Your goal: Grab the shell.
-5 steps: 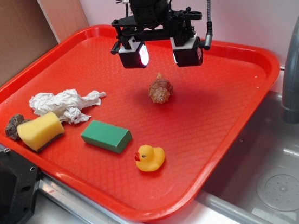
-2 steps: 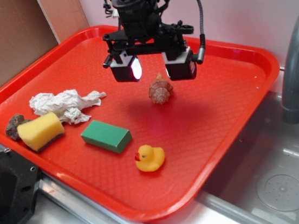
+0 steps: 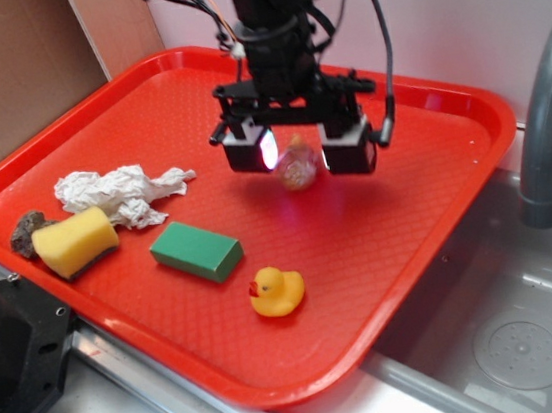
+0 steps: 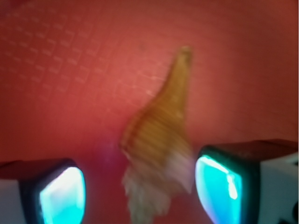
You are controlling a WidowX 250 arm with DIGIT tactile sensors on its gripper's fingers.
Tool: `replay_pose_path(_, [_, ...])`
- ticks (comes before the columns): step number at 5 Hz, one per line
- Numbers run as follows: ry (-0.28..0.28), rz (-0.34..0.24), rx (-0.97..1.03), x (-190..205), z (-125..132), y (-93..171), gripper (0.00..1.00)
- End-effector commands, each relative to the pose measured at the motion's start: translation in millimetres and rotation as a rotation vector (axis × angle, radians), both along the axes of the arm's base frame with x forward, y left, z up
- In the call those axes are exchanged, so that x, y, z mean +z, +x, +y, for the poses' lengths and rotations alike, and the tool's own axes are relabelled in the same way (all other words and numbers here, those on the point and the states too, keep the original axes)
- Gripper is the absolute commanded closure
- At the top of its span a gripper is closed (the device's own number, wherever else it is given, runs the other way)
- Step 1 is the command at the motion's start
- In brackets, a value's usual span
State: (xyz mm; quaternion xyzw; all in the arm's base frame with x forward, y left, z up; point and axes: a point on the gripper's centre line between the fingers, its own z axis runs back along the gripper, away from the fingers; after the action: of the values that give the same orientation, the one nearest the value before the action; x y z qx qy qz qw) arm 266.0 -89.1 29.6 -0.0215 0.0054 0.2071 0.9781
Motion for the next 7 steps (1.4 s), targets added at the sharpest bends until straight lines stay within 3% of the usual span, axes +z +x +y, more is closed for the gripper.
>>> replay_pose_path(1, [-0.004,-0.028,0.025,4,6,19,1.0])
replay_pose_path(2, [-0.009,-0.069,-0.02,29,3,25,1.0])
replay_pose_path(3, [-0.034,-0.133,-0.267,80,-8,34,1.0])
replay_pose_path(4, [0.087,-0.239,-0.414,130,31,28,1.0])
replay_pose_path(5, [0.134,-0.078,-0.393,169,66,4,1.0])
replay_pose_path(6, [0.016,0.017,-0.427,178,68,-19,1.0])
replay_pose_path(7, [-0.014,0.068,-0.332,181,79,-33,1.0])
